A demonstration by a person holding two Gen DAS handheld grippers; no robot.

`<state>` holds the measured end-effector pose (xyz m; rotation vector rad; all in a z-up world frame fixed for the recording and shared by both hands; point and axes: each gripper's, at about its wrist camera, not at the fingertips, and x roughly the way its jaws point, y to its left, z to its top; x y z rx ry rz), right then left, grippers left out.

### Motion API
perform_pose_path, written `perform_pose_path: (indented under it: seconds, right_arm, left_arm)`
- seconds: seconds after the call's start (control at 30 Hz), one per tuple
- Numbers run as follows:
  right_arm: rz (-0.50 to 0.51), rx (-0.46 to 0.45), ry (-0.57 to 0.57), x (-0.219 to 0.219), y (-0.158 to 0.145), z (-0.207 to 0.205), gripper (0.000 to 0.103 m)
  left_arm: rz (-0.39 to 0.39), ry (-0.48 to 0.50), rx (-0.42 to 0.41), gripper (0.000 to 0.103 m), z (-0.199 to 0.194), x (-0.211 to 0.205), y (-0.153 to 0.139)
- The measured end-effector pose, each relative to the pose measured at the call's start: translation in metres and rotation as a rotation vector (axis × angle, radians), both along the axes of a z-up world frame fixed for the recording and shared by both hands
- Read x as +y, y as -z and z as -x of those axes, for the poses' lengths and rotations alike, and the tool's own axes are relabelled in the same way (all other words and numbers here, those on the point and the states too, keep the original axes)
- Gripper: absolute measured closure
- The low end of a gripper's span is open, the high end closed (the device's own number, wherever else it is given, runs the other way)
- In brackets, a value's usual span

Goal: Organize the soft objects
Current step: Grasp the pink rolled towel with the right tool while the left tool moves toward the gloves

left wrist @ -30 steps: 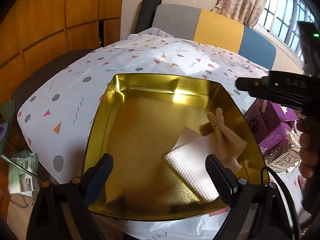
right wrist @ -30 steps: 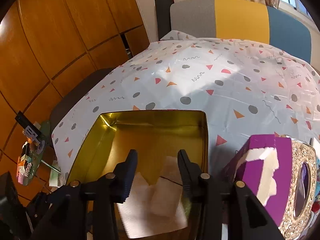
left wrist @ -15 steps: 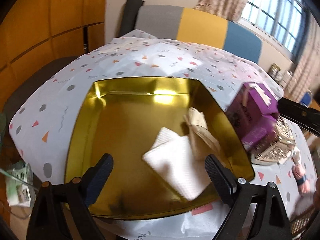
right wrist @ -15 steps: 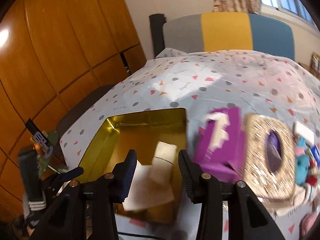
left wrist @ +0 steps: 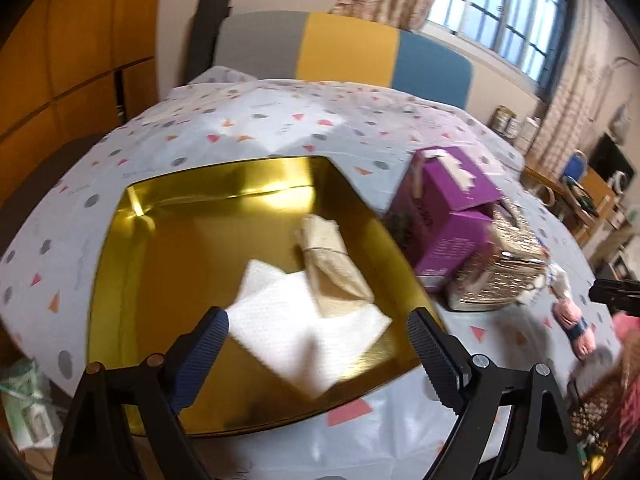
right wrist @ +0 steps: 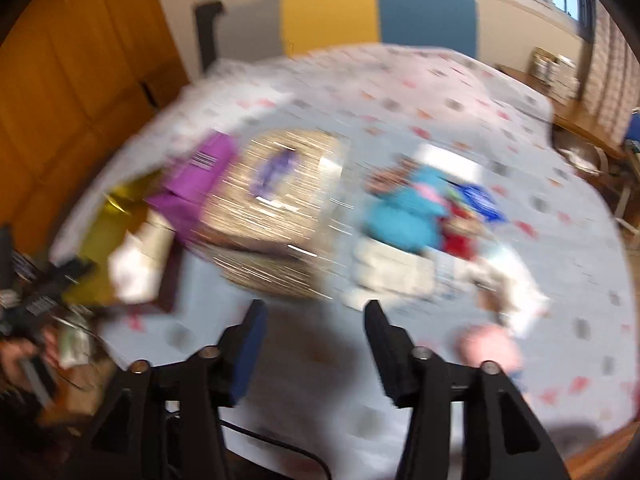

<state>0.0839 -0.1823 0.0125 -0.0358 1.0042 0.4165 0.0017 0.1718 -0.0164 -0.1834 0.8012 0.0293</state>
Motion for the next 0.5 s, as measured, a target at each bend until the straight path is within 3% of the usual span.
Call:
perform_pose_path:
  seconds: [0.03, 0.2, 0.37, 0.5]
  right_arm:
    - [0.050, 0.034, 0.010, -0.018, 0.005, -0.005, 0.036]
    - [0.264, 0.220, 0.043, -0.081, 0.037, -0.036, 0.035]
    - [0.330, 0.408, 0.032, -0.101, 0.080, -0.055, 0.035]
    - [0.351, 0.490, 0.005, -0.097, 0.102, -0.062, 0.035]
  left_arm:
    - [0.009, 0.024, 0.001, 0.012, -0.001, -0.005, -0.001]
    - [0.011, 0.107, -0.009, 0.012, -0.003, -0.028, -0.005]
    - [0.005, 0.170, -0.006, 0.012, -0.005, -0.044, -0.010]
    - [0.003, 0.225, -0.013, 0.012, -0.004, -0.052, -0.013]
